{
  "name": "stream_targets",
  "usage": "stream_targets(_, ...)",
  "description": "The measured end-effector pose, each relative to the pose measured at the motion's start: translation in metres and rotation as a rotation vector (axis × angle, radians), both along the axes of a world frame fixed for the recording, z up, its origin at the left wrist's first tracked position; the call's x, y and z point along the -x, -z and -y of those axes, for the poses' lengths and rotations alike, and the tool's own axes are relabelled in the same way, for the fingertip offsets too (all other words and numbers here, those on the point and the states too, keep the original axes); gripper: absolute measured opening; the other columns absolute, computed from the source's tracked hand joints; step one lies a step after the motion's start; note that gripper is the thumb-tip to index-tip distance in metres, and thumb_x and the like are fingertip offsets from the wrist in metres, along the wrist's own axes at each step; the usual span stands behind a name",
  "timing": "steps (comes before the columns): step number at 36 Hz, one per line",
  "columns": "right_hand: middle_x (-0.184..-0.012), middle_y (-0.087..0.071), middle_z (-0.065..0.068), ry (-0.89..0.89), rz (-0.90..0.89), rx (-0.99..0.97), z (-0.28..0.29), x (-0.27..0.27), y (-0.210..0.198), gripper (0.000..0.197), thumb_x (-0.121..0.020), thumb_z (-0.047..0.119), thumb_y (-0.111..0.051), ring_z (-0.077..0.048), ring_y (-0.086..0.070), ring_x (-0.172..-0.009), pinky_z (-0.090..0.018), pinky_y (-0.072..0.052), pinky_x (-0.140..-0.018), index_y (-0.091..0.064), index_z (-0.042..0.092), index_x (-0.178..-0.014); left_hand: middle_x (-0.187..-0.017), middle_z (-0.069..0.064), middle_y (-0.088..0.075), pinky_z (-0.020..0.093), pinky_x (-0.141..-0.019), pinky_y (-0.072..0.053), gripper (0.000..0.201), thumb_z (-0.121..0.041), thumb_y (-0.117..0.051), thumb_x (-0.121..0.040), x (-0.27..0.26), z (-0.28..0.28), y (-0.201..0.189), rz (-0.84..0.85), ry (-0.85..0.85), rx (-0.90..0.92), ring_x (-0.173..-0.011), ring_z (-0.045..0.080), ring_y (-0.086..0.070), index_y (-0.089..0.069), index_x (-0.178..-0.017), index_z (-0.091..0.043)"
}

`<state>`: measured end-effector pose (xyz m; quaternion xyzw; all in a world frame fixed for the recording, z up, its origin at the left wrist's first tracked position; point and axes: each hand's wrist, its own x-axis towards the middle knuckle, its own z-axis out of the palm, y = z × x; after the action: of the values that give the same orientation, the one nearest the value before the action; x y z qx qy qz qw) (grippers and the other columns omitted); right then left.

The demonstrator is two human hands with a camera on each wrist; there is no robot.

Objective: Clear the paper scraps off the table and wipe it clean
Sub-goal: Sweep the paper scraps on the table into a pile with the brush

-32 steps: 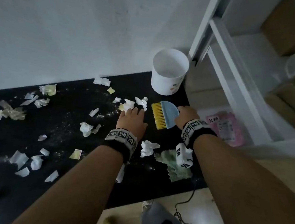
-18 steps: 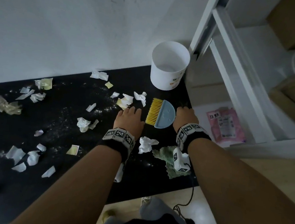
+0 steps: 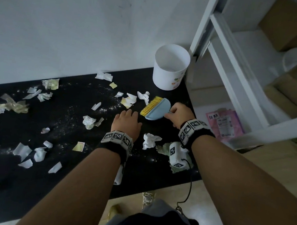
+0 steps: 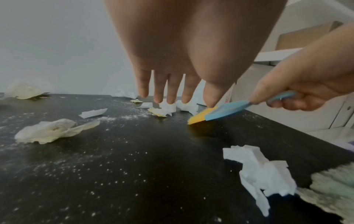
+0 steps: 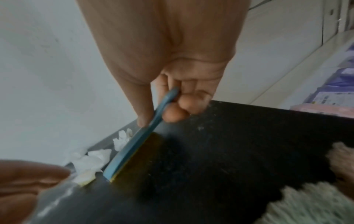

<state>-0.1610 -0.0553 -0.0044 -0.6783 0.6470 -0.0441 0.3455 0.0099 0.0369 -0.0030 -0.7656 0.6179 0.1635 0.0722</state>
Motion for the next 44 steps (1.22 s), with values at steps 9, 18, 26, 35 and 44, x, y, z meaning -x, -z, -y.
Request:
stream_targets(9, -0.088, -0.067, -0.01, 0.138, 0.103, 0.3, -0.012, -0.024, -0.038, 0.01, -0.084, 0.015, -0.063, -0.028, -0.064, -0.081, -0.035, -0.053, -0.074, -0.062, 0.007, -0.089, -0.147, 0.004, -0.039, 0.038, -0.113, -0.028, 0.046, -0.038, -0.04, -0.1, -0.011, -0.023, -0.016, -0.049, 0.031, 0.074, -0.136, 0.022, -0.035, -0.039, -0.141, -0.016)
stream_targets(18, -0.084, -0.065, -0.014, -0.076, -0.106, 0.324, -0.043, -0.034, -0.056, 0.021, -0.088, 0.018, -0.057, -0.03, -0.062, -0.079, -0.035, -0.048, -0.067, -0.067, -0.001, -0.084, -0.148, 0.005, -0.038, 0.037, -0.111, -0.028, 0.045, -0.037, -0.038, -0.102, -0.027, -0.049, -0.03, -0.06, 0.025, 0.093, -0.137, 0.022, -0.034, -0.04, -0.141, -0.016)
stream_targets(26, -0.056, -0.038, -0.002, -0.017, -0.173, 0.257, -0.057, -0.037, -0.032, 0.041, -0.094, 0.021, -0.045, -0.023, -0.046, -0.062, -0.027, -0.029, -0.054, -0.038, 0.014, -0.054, -0.15, 0.006, -0.037, 0.038, -0.114, -0.026, 0.047, -0.038, -0.038, -0.102, -0.043, -0.069, -0.029, -0.067, 0.016, 0.07, -0.139, 0.024, -0.032, -0.037, -0.143, -0.015)
stream_targets(35, -0.057, -0.042, 0.001, -0.03, -0.208, 0.243, -0.088, -0.048, -0.026, 0.039, -0.097, 0.03, -0.042, -0.021, -0.048, -0.063, -0.028, -0.028, -0.052, -0.046, 0.012, -0.063, -0.147, 0.006, -0.039, 0.039, -0.113, -0.027, 0.047, -0.039, -0.039, -0.101, -0.061, -0.096, -0.021, -0.029, 0.03, 0.048, -0.139, 0.024, -0.032, -0.038, -0.142, -0.015)
stream_targets(44, -0.057, -0.043, 0.001, -0.078, -0.15, 0.198, -0.136, -0.094, -0.028, 0.033, -0.095, 0.027, -0.042, -0.018, -0.048, -0.059, -0.027, -0.034, -0.054, -0.048, 0.012, -0.066, -0.138, 0.004, -0.047, 0.038, -0.108, -0.035, 0.044, -0.041, -0.039, -0.1, -0.093, -0.134, -0.015, 0.012, 0.033, 0.061, -0.129, 0.022, -0.042, -0.045, -0.135, -0.016)
